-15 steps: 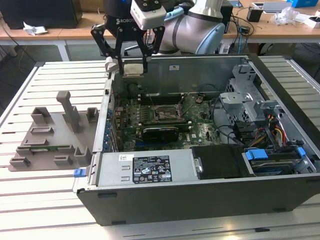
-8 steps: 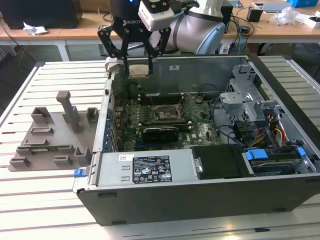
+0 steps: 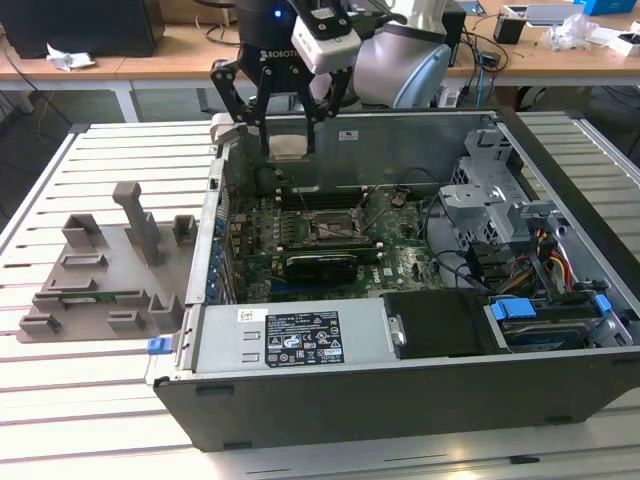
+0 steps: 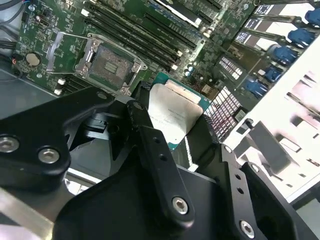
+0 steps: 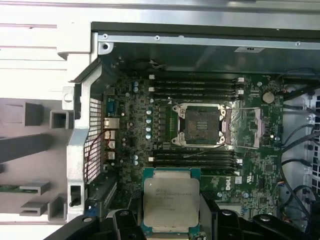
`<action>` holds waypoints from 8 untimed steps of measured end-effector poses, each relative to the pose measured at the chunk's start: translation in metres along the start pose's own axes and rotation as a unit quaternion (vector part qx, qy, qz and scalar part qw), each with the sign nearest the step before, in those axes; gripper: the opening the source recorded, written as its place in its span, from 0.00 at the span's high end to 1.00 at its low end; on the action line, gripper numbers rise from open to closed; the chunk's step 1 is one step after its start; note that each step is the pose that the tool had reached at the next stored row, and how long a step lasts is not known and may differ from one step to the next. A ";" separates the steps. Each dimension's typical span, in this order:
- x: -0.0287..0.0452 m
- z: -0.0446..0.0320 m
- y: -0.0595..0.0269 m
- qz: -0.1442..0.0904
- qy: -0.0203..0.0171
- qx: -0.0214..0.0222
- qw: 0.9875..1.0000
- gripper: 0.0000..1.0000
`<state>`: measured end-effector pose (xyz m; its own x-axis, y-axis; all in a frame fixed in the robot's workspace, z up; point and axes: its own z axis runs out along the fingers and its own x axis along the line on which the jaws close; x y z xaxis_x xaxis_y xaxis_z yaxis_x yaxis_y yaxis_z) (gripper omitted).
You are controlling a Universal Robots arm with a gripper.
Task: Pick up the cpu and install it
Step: 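Pick up the cpu and move it towards the insertion slot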
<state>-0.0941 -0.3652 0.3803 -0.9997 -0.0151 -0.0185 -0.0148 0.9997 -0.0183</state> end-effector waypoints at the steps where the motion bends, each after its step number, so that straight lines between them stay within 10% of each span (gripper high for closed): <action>1: -0.0016 0.0012 0.0009 0.000 0.000 0.000 1.000 0.46; 8: -0.0122 0.0083 0.0050 0.000 0.000 0.000 1.000 0.46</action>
<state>-0.0819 -0.3602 0.3721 -0.9997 -0.0151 -0.0176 -0.0147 0.9997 -0.0182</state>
